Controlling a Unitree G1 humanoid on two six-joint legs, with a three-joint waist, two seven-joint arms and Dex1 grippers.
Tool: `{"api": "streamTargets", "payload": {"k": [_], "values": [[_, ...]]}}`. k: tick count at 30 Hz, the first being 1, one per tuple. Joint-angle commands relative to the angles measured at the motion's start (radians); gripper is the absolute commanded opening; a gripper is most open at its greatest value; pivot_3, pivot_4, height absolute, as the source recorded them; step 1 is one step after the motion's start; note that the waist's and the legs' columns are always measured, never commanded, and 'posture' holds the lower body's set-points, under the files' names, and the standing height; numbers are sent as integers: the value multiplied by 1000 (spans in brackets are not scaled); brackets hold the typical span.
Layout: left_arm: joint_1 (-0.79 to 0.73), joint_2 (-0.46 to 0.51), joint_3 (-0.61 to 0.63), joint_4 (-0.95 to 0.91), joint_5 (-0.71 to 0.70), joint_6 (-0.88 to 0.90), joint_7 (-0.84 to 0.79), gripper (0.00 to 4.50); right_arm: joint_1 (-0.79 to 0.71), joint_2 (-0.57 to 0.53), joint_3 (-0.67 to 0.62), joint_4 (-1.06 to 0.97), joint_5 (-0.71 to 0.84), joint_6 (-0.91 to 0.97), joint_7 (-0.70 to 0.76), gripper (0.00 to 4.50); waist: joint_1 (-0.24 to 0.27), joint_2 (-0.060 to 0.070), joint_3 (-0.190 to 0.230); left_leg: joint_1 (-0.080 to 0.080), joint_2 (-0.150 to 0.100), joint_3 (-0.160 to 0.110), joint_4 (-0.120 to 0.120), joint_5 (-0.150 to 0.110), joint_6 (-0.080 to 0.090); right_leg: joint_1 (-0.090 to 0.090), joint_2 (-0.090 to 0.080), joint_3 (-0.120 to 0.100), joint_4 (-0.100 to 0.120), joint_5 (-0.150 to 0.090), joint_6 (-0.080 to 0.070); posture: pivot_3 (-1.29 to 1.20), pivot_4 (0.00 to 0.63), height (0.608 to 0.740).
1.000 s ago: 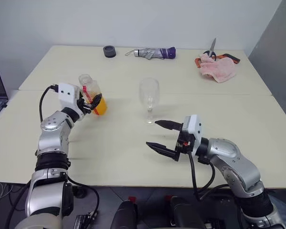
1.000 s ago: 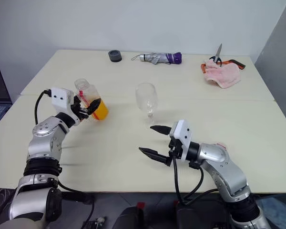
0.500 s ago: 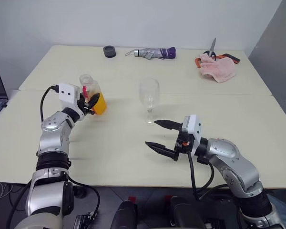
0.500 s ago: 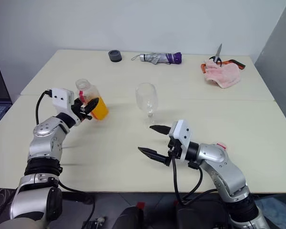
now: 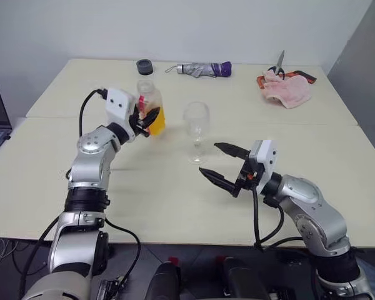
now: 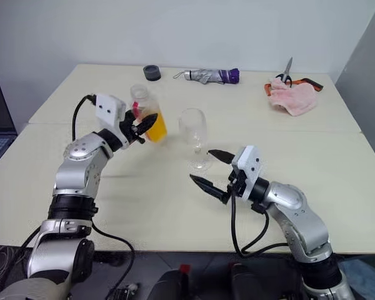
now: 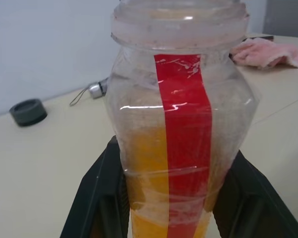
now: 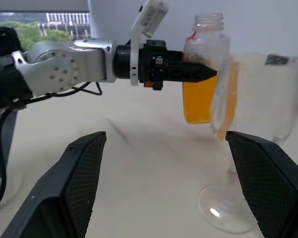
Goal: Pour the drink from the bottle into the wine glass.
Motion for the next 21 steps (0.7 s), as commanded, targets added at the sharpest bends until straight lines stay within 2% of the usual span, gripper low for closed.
{"api": "streamTargets", "payload": {"k": [1, 8, 21], "values": [[-57, -6, -22, -58, 12, -25, -16, 1713, -34, 22, -30, -29, 14, -3, -42, 4120, -1, 0, 0, 0, 0, 0, 0, 0, 0, 0, 0, 0, 0, 0, 0, 0, 150, 740], [-107, 1, -77, -10, 73, -125, -61, 1713, -62, 45, -39, -7, -7, -13, -89, 4120, -1, 0, 0, 0, 0, 1, -1, 0, 0, -1, 0, 1, 0, 0, 0, 0, 150, 740], [-195, 62, -157, 200, 293, -546, -17, 1713, -48, 34, -46, -11, 2, -13, -105, 4120, -1, 0, 0, 0, -1, 1, -1, 0, 0, -1, 0, 1, -1, 0, 0, 0, 150, 740]]}}
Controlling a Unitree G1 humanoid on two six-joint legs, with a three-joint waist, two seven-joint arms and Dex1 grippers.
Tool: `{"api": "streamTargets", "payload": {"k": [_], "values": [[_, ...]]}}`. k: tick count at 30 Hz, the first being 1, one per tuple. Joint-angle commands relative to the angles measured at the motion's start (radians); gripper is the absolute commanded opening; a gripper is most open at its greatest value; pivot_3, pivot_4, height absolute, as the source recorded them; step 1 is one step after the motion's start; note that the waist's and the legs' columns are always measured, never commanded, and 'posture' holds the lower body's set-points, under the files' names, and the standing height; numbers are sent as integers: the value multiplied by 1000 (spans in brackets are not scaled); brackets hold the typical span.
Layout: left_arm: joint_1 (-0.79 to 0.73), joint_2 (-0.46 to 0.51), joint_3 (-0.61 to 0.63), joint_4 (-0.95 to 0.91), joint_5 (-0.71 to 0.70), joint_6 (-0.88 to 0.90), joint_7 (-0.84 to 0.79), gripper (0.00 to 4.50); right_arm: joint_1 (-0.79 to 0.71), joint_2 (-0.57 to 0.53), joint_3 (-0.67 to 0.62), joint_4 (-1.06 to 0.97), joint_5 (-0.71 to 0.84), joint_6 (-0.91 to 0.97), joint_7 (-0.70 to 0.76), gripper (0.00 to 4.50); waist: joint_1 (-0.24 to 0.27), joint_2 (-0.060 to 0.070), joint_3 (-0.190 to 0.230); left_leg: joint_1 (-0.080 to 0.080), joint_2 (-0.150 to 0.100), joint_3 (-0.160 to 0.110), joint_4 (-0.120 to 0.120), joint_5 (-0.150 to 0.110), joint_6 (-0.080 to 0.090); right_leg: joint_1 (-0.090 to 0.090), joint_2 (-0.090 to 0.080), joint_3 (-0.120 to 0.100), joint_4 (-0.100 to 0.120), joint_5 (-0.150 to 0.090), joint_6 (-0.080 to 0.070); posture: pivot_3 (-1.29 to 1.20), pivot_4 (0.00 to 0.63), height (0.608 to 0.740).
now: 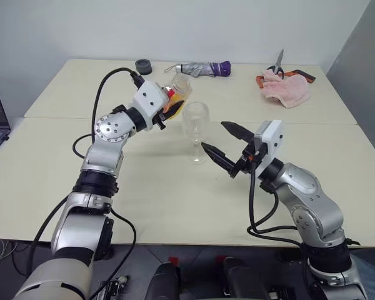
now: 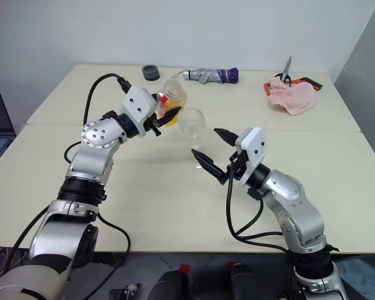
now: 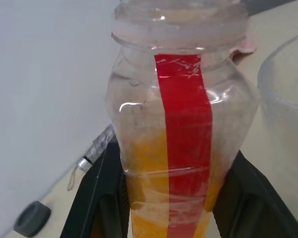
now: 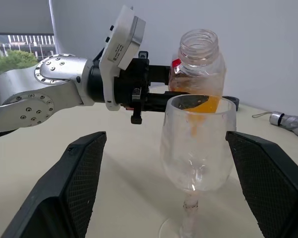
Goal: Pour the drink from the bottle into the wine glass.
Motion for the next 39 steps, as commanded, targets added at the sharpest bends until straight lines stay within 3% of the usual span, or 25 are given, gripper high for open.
{"api": "streamTargets", "payload": {"k": [1, 17, 39], "values": [[-68, 38, -8, 39, 74, -163, 53, 1713, 3, -4, -25, -26, 12, -15, 2, 4120, 0, 0, 0, 0, 0, 0, 0, 0, 0, 0, 0, 0, 0, 0, 0, 0, 150, 740], [-193, 105, -104, 270, 356, -497, 282, 1712, 57, -67, -43, -46, 11, -19, 41, 4120, 1, 0, 0, -1, -1, 0, 0, 0, 0, 0, 0, -1, 0, 0, 0, 0, 150, 740], [-274, 153, -171, 376, 526, -611, 509, 1712, 85, -79, -41, -60, 14, -17, 41, 4120, 0, 0, 0, -1, -1, 0, 0, 0, 0, 0, 0, -1, 0, 0, 0, 0, 150, 740]]}}
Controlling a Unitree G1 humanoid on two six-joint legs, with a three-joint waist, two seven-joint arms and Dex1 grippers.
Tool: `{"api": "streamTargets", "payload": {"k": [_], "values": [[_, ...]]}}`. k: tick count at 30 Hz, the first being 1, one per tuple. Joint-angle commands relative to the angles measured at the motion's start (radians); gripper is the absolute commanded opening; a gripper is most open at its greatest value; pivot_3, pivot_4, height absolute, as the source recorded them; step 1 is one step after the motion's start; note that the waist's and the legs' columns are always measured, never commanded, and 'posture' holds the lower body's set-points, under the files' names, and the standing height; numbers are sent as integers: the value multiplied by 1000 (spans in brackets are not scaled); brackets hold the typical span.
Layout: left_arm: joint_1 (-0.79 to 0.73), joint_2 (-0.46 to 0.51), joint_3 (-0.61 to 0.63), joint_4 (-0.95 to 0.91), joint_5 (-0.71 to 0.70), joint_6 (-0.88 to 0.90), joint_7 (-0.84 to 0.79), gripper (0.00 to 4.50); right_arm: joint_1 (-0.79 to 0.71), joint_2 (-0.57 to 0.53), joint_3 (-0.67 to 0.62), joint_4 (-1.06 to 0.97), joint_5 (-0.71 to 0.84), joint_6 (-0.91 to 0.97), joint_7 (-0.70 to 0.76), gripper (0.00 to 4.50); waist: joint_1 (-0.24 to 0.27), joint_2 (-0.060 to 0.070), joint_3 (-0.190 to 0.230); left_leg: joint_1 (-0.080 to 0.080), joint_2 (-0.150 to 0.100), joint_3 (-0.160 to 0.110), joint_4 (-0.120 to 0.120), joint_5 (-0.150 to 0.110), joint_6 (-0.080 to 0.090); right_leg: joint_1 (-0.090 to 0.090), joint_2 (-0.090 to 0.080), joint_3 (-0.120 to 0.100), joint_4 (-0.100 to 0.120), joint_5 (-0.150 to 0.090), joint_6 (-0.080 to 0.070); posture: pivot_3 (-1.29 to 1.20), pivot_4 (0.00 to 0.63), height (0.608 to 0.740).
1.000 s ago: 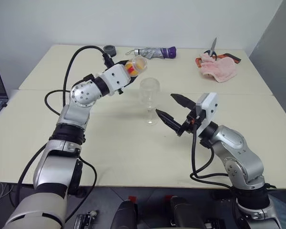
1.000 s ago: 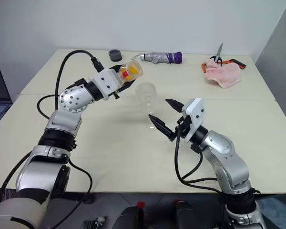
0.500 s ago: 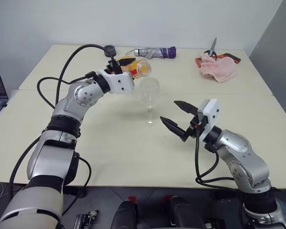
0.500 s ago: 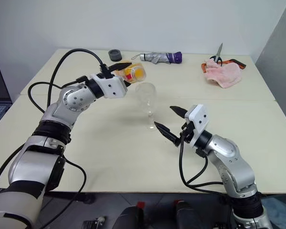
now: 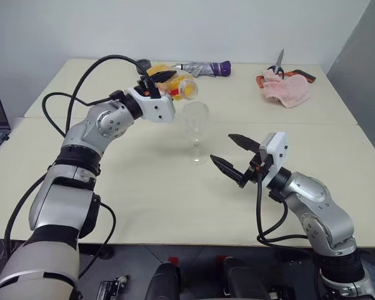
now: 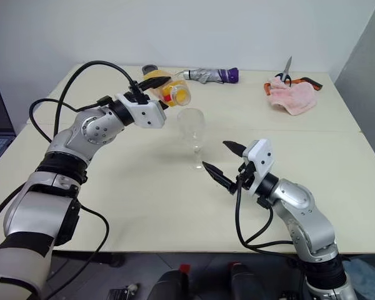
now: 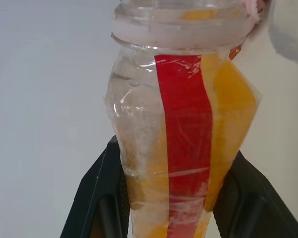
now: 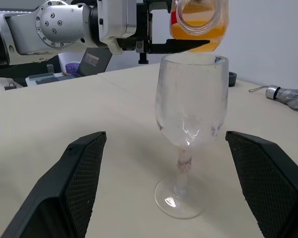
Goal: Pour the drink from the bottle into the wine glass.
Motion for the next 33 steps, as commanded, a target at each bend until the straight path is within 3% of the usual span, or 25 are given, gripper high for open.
{"api": "streamTargets", "payload": {"k": [1, 33], "values": [[-47, 22, 1, -18, 9, -25, 48, 1712, -4, -3, -24, -41, 13, -16, 2, 4120, 0, 0, 0, 0, 0, 0, 0, 0, 0, 0, 0, 0, 0, 0, 0, 0, 150, 740], [-102, 70, -73, -6, 155, -23, 239, 1712, -6, 0, -18, -53, 30, -2, 2, 4120, 0, 0, 0, 0, 0, 0, 0, 0, 0, 0, 0, 0, 0, 0, 0, 0, 150, 740]]}}
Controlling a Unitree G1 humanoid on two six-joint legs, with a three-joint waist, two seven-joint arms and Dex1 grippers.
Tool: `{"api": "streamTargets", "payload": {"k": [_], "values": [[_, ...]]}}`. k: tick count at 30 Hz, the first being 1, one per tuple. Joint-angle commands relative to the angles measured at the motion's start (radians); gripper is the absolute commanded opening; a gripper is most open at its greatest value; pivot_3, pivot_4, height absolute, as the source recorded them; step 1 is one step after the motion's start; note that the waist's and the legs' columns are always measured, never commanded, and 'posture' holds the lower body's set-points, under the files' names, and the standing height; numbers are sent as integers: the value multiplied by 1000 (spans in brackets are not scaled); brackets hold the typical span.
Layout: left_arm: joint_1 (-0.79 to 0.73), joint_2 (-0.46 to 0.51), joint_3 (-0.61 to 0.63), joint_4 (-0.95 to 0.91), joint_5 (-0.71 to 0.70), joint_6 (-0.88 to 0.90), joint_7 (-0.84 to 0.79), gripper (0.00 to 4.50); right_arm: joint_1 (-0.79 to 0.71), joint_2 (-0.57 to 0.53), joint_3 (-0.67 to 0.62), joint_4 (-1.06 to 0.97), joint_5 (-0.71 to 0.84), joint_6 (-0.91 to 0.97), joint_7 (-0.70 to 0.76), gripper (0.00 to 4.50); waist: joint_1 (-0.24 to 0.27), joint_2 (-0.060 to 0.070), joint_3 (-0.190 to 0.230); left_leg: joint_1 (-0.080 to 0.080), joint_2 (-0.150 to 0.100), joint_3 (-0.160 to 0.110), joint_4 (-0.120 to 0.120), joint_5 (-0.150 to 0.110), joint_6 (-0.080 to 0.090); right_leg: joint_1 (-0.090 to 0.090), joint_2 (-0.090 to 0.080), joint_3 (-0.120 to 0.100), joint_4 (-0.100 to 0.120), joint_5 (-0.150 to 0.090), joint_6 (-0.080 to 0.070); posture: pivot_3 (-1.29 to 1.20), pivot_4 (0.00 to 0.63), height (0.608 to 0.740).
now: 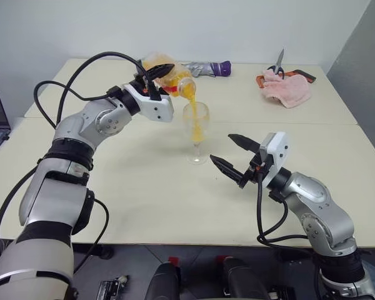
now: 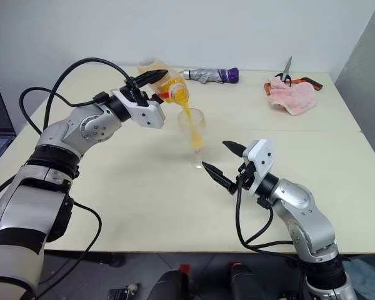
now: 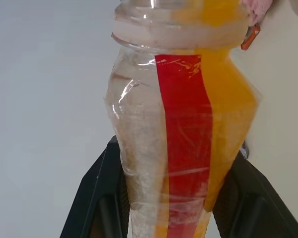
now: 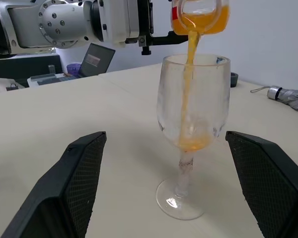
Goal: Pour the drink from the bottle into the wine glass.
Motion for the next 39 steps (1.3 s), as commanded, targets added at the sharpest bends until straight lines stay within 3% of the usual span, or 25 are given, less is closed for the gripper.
{"api": "streamTargets", "payload": {"k": [1, 39], "values": [[-49, 21, 13, -25, -7, -5, 34, 1712, -6, 1, -18, -51, 21, -3, 0, 4120, 0, 0, 0, 0, 0, 0, 0, 0, 0, 0, 0, 0, 0, 0, 0, 0, 150, 740], [-70, 38, 1, -40, 25, 22, 89, 1712, -7, 10, -3, -55, 28, -7, -12, 4120, 0, 0, 0, 0, 0, 0, 0, 0, 0, 0, 0, 0, 0, 0, 0, 0, 150, 740]]}}
